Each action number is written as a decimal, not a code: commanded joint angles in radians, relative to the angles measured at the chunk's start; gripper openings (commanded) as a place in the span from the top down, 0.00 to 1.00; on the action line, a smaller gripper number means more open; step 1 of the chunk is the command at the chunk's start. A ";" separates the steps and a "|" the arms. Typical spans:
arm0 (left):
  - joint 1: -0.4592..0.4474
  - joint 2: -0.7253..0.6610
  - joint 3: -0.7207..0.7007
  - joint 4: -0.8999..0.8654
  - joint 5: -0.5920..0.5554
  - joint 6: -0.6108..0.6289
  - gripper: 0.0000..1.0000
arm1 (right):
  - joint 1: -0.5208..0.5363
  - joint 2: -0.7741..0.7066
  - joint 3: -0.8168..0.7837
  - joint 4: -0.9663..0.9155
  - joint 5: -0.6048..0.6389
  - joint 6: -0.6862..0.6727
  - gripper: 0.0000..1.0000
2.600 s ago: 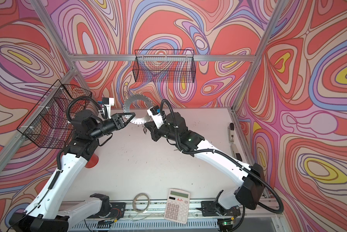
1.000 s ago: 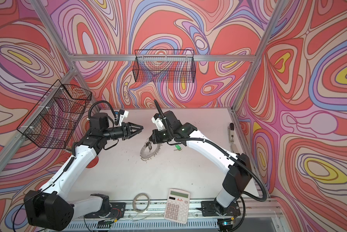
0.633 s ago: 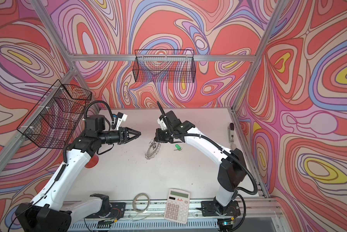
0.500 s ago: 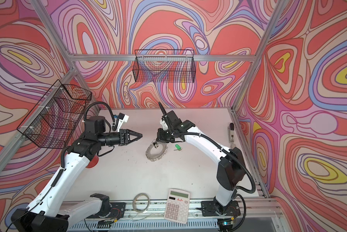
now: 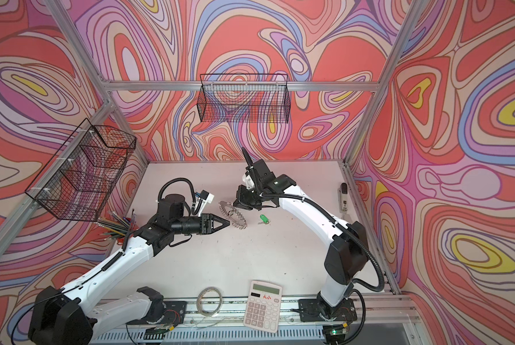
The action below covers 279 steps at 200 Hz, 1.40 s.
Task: Attach keys to a key ring
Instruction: Insert the key into the keyring.
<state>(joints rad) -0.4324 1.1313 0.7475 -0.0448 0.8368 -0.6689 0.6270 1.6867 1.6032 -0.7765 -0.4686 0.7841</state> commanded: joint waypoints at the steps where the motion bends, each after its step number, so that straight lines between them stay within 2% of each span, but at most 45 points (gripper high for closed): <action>1: -0.003 0.019 0.003 0.088 -0.065 0.101 0.55 | 0.000 -0.071 -0.018 0.028 -0.049 0.064 1.00; 42: -0.002 0.038 0.031 0.051 -0.095 0.208 0.48 | 0.000 -0.110 -0.054 0.046 -0.073 0.084 1.00; 132: -0.002 0.075 0.077 0.151 -0.003 0.200 0.42 | 0.000 -0.112 -0.094 0.113 -0.120 0.091 1.00; 164: -0.003 0.087 0.081 0.147 -0.014 0.199 0.43 | 0.000 -0.118 -0.111 0.141 -0.131 0.108 1.00; 177: -0.002 0.087 0.082 0.142 -0.029 0.199 0.45 | 0.000 -0.121 -0.116 0.142 -0.135 0.109 1.00; 191: -0.002 0.087 0.085 0.133 -0.041 0.199 0.52 | 0.000 -0.124 -0.124 0.143 -0.137 0.107 1.00; 224: -0.003 0.107 0.108 0.098 -0.054 0.200 0.78 | 0.000 -0.130 -0.136 0.164 -0.148 0.118 1.00; 261: -0.002 0.108 0.110 0.074 -0.069 0.204 0.81 | -0.002 -0.130 -0.134 0.164 -0.153 0.116 1.00; 279: -0.003 0.101 0.112 0.051 -0.080 0.214 0.85 | -0.004 -0.130 -0.131 0.162 -0.155 0.113 1.00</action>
<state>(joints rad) -0.4355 1.2343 0.8360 0.0479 0.7959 -0.4812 0.6224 1.5913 1.4731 -0.6353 -0.5915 0.8841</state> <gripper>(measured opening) 0.180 0.048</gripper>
